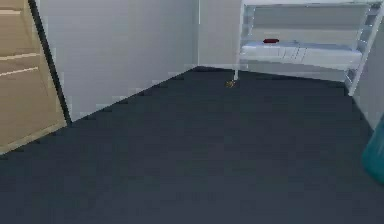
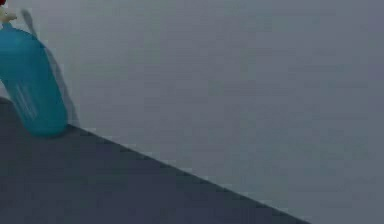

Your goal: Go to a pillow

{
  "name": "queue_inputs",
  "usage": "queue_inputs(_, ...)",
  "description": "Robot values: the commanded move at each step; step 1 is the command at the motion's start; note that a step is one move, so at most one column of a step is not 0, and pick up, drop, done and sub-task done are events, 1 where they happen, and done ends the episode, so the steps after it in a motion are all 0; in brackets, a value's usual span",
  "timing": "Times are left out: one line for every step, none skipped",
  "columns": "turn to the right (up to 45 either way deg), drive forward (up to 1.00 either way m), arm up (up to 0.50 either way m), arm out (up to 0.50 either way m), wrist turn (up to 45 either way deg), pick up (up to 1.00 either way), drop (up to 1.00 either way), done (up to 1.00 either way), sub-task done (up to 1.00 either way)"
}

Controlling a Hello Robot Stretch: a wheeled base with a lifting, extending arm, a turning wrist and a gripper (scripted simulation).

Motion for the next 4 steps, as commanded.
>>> queue_inputs(0.0, 1.0, 0.0, 0.0, 0.0, 0.0, 0.0, 0.0, 0.0)
queue_inputs(0.0, 1.0, 0.0, 0.0, 0.0, 0.0, 0.0, 0.0, 0.0)
queue_inputs(0.0, 1.0, 0.0, 0.0, 0.0, 0.0, 0.0, 0.0, 0.0)
queue_inputs(0.0, 1.0, 0.0, 0.0, 0.0, 0.0, 0.0, 0.0, 0.0)
